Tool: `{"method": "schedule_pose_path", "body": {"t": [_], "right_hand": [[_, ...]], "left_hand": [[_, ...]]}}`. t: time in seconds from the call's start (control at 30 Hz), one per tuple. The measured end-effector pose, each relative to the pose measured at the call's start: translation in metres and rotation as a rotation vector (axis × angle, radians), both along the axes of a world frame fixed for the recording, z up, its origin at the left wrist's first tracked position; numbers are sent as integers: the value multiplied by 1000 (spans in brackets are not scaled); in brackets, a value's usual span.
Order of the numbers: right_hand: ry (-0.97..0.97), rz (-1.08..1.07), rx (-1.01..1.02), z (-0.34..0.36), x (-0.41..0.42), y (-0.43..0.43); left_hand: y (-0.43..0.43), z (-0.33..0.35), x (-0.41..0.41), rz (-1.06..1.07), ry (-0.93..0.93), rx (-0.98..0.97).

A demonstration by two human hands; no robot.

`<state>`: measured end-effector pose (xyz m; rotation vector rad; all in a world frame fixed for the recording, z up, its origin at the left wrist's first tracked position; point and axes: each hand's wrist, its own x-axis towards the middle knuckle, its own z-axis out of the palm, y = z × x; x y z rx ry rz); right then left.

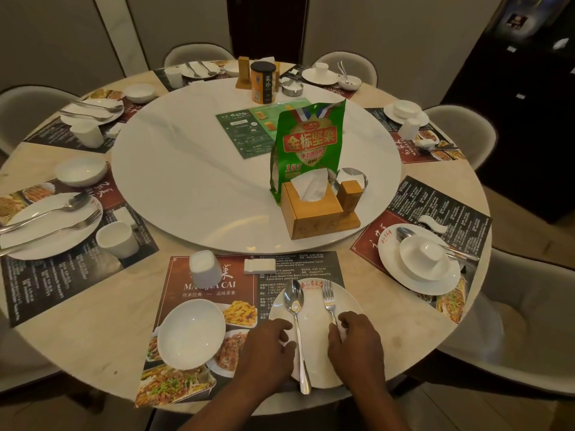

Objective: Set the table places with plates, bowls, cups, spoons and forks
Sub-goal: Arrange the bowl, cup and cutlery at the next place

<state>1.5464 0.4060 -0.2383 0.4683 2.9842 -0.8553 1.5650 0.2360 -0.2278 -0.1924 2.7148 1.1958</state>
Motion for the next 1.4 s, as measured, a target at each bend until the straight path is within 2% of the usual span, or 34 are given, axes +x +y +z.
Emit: {"method": "schedule_pose_path", "body": {"t": [0.2, 0.33, 0.4, 0.53, 0.63, 0.73, 0.83, 0.93, 1.13, 1.4], "right_hand": [[104, 178, -38, 16, -5, -36], [60, 366, -99, 26, -4, -89], [53, 389, -86, 27, -4, -107], [136, 164, -107, 32, -12, -96], [106, -59, -17, 37, -15, -48], [13, -181, 36, 43, -10, 2], [-174, -129, 4, 38, -3, 28], [-246, -70, -86, 29, 2, 36], [-221, -112, -209, 12, -4, 47], [-247, -46, -280, 13, -5, 48]], "left_hand": [[-46, 18, 5, 135, 91, -18], [-92, 30, 12, 307, 164, -35], [-117, 31, 18, 378, 180, -84], [-154, 30, 27, 450, 162, -130], [-143, 35, 26, 344, 165, -84], [-102, 39, 27, 196, 150, 55], [-64, 31, 29, 66, 22, 91], [-37, 18, 27, 27, -61, 52], [-8, 3, 20, 232, -205, 163], [-8, 6, 28, 402, -240, 152]]}}
